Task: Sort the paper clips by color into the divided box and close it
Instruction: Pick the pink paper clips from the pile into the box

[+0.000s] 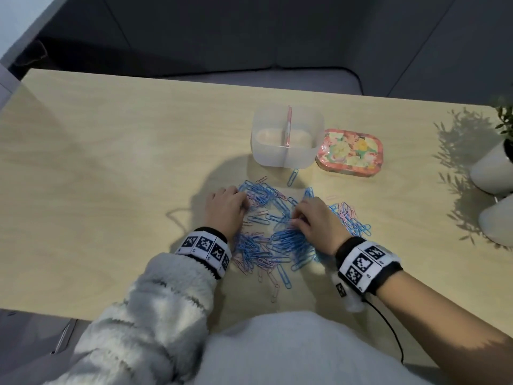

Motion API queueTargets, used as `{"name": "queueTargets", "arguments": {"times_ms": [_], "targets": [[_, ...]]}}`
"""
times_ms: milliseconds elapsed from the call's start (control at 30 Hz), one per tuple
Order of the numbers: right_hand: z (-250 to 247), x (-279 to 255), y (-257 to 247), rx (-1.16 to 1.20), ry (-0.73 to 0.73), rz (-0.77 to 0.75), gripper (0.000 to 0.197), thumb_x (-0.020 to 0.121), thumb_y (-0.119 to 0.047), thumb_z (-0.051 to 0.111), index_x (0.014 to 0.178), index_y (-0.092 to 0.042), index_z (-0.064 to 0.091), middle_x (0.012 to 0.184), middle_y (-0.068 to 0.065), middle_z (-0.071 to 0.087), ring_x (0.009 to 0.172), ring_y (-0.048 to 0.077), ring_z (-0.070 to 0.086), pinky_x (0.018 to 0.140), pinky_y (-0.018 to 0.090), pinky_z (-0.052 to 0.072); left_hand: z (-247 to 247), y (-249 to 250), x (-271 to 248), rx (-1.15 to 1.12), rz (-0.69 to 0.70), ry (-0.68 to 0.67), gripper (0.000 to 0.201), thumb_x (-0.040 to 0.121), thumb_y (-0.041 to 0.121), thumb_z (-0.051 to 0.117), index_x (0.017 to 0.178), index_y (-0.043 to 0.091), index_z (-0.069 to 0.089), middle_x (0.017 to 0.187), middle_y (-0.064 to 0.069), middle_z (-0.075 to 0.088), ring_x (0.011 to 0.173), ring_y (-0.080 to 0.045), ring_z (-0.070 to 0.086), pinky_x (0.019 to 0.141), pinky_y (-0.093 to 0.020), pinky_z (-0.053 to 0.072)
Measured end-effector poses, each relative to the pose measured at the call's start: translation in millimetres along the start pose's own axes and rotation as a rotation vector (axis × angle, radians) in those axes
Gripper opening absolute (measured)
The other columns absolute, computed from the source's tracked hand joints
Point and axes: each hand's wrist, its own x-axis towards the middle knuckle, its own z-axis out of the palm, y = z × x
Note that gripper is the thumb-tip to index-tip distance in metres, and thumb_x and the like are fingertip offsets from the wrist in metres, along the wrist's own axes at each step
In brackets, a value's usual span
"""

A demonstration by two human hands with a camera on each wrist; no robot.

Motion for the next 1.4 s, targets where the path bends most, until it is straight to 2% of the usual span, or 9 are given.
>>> {"name": "queueTargets", "arguments": {"times_ms": [167,300,433,533,633,800,1167,1300,1400], "targets": [[-19.7,9.6,9.1,0.511,0.215,0.230,0.015,0.087,-0.005,0.058,0.078,-0.017,0.058,0.072,0.004,0.060,0.066,0.014,0.057,0.066,0.021,0.044,-5.0,9.2,9.4,-0.050,0.085,0.010,0.023,0.091,0.027,0.049,0.110,0.021,0.059,0.117,-0.002,0.054,0.109,-0.025,0.048,0.090,-0.038,0.037],[-30.6,23.9,6.6,0.914,0.185,0.372,0.020,0.093,0.001,0.045,0.092,-0.011,0.061,0.068,0.006,0.056,0.051,0.006,0.058,0.050,0.020,0.050,-2.5,24.3,19.9,-0.024,0.200,-0.028,0.030,0.090,0.029,0.049,0.119,0.022,0.054,0.123,-0.003,0.052,0.112,-0.026,0.046,0.090,-0.037,0.035],[-36.7,34.8,-1.3,1.178,0.116,0.592,0.027,0.087,-0.001,0.032,0.075,-0.008,0.056,0.067,0.008,0.047,0.053,0.017,0.047,0.041,0.020,0.041,-1.6,26.0,20.2,0.050,0.214,-0.066,0.022,0.088,0.031,0.051,0.107,0.024,0.059,0.115,0.000,0.053,0.108,-0.023,0.046,0.090,-0.035,0.033],[-32.0,43.9,-3.0,0.898,0.075,0.589,0.022,0.087,-0.012,0.044,0.069,-0.010,0.055,0.061,0.006,0.046,0.044,0.014,0.036,0.041,0.018,0.027,-0.8,19.3,12.4,0.034,0.182,-0.112,0.019,0.087,0.033,0.053,0.099,0.024,0.064,0.110,0.000,0.055,0.109,-0.021,0.047,0.092,-0.036,0.031],[-21.5,56.0,-6.2,0.294,0.048,0.341,0.010,0.083,-0.015,0.059,0.074,-0.010,0.062,0.072,0.004,0.056,0.062,0.016,0.049,0.061,0.026,0.038,-5.2,16.3,13.3,-0.001,0.149,-0.080,0.022,0.089,0.036,0.050,0.096,0.022,0.066,0.106,0.000,0.058,0.105,-0.022,0.050,0.091,-0.038,0.033],[-10.8,64.5,-18.2,-0.075,0.042,0.307,0.016,0.083,-0.025,0.062,0.096,-0.018,0.066,0.092,0.000,0.064,0.087,0.023,0.060,0.074,0.029,0.045,-13.0,17.1,50.8,-0.101,0.050,0.044,0.017,0.091,0.030,0.051,0.102,0.022,0.062,0.107,0.000,0.060,0.102,-0.022,0.054,0.091,-0.037,0.039],[-15.9,52.8,-24.8,-0.104,-0.085,0.282,0.005,0.083,-0.017,0.054,0.079,-0.016,0.056,0.091,0.007,0.066,0.086,0.029,0.061,0.070,0.033,0.043,3.2,15.3,64.7,-0.040,0.056,-0.052,0.017,0.091,0.024,0.050,0.100,0.012,0.057,0.111,-0.010,0.055,0.104,-0.030,0.049,0.087,-0.040,0.040],[-52.0,74.8,-46.0,0.198,0.113,0.186,0.013,0.085,-0.011,0.054,0.095,-0.009,0.062,0.088,0.005,0.062,0.079,0.020,0.058,0.070,0.031,0.050,8.7,6.6,49.7,-0.077,0.125,-0.027,0.015,0.093,0.020,0.048,0.101,0.010,0.056,0.107,-0.009,0.058,0.099,-0.030,0.051,0.082,-0.039,0.040],[-79.4,111.4,-66.4,0.234,0.202,0.167,0.023,0.082,-0.007,0.051,0.100,-0.006,0.066,0.081,0.002,0.058,0.079,0.018,0.052,0.070,0.024,0.039,9.5,2.9,43.3,-0.167,0.156,-0.017,0.015,0.090,0.010,0.050,0.102,0.007,0.058,0.106,-0.013,0.058,0.097,-0.033,0.051,0.082,-0.043,0.042]]}}
